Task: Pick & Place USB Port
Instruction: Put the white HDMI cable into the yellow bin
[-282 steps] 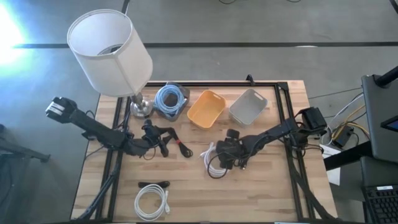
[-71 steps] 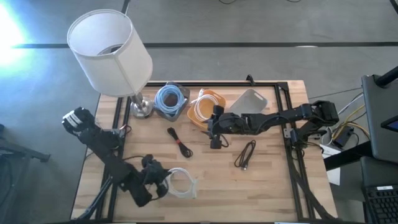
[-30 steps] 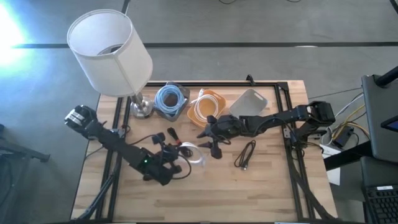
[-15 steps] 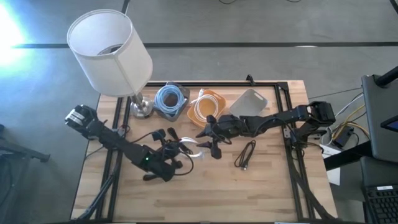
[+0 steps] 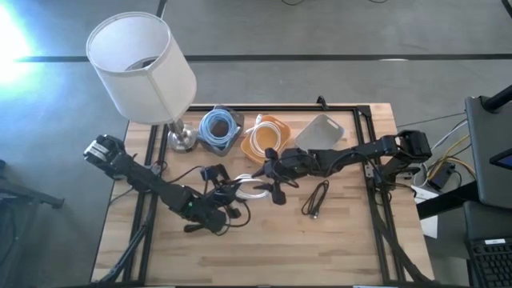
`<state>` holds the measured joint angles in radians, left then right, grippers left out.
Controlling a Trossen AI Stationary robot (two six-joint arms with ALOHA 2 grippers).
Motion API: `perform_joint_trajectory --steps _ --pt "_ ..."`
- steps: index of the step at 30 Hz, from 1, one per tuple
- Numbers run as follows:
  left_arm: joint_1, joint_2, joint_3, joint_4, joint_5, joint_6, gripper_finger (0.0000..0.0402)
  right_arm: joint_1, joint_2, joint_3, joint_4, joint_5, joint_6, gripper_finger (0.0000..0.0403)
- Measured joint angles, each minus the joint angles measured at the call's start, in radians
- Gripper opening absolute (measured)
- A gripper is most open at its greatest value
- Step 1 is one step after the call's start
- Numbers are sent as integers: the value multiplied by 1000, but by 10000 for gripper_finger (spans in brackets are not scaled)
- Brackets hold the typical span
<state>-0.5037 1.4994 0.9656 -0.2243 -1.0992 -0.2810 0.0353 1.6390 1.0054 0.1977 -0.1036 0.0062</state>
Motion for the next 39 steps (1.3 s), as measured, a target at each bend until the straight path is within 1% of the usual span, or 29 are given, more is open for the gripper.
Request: perform_joint_trajectory --steps 3,5,11,14,15,21,26,28,31,36,37,39 --pt "0 0 2 0 1 -1 25 0 0 0 -11 25 9 179" --pt "0 0 -1 4 7 -3 25 0 0 0 -28 35 -5 162" --pt "0 0 -3 4 7 -25 26 0 0 1 -99 146 -14 75" --pt "0 0 -3 4 5 -31 26 0 0 1 -110 176 -36 28" --pt "0 0 -3 3 5 -40 26 0 0 1 -111 179 -46 20" --pt "2 0 -3 -4 20 -61 26 0 -8 17 -135 182 -58 15" --pt "10 0 -3 -26 9 -62 31 -1 -11 88 -246 187 -91 14" --pt "16 0 -3 -29 24 -76 45 -2 -13 122 -310 187 -96 14" --pt "26 0 -4 -39 50 -94 77 -2 -16 154 -394 189 -96 14" --pt "31 0 -4 -42 53 -124 131 -2 -16 187 -477 193 -115 14" --pt "31 0 -4 -46 53 -139 140 -2 -16 198 -492 207 -118 14" --pt "31 0 -4 -57 54 -172 152 0 -23 219 -540 272 -119 14"
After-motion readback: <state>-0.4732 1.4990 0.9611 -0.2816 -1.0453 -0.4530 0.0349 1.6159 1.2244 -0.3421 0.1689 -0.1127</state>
